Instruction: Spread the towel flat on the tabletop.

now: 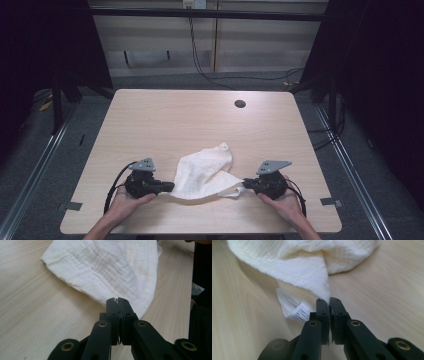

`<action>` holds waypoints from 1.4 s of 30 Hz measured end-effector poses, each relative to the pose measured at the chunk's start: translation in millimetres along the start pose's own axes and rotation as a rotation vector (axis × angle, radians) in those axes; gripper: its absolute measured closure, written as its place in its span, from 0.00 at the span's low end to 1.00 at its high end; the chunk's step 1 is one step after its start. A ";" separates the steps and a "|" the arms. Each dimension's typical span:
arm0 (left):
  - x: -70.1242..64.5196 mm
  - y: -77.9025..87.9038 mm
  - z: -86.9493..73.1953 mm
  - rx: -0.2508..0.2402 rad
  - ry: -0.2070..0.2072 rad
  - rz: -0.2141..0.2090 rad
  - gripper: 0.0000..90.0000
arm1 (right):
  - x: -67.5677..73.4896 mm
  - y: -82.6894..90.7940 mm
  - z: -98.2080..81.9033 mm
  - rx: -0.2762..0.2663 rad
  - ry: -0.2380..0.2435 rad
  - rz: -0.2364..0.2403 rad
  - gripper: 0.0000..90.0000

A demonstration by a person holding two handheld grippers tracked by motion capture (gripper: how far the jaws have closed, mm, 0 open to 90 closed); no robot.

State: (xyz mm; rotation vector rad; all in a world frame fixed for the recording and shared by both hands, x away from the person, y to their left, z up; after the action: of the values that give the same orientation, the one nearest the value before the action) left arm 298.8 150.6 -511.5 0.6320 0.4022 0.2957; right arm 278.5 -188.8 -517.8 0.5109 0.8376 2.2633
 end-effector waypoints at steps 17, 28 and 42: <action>-16.9 -25.0 7.8 0.040 -0.132 -0.036 0.80 | -19.6 -2.6 -6.2 0.021 -0.044 -0.015 0.96; -20.6 -28.0 -0.5 0.105 -0.179 -0.014 0.74 | -17.7 -2.9 -8.4 0.032 -0.035 -0.007 0.96; -24.6 -33.6 -5.1 0.140 -0.221 -0.041 0.70 | -17.4 -4.4 -8.3 0.027 -0.041 0.005 0.96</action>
State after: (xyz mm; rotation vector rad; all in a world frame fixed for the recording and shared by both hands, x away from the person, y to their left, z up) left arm 279.6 117.9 -529.5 0.7838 0.2244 0.1573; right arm 288.2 -202.0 -529.0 0.5703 0.8482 2.2416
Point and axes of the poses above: each handheld gripper's, and its own axes: y roughly backward along the jaws, z roughly out of its top, x roughly to its left, the point moved 5 cm from there along -y, roughly forward along the jaws, and after that the axes turned 3 degrees about -y, right-handed, at the moved point
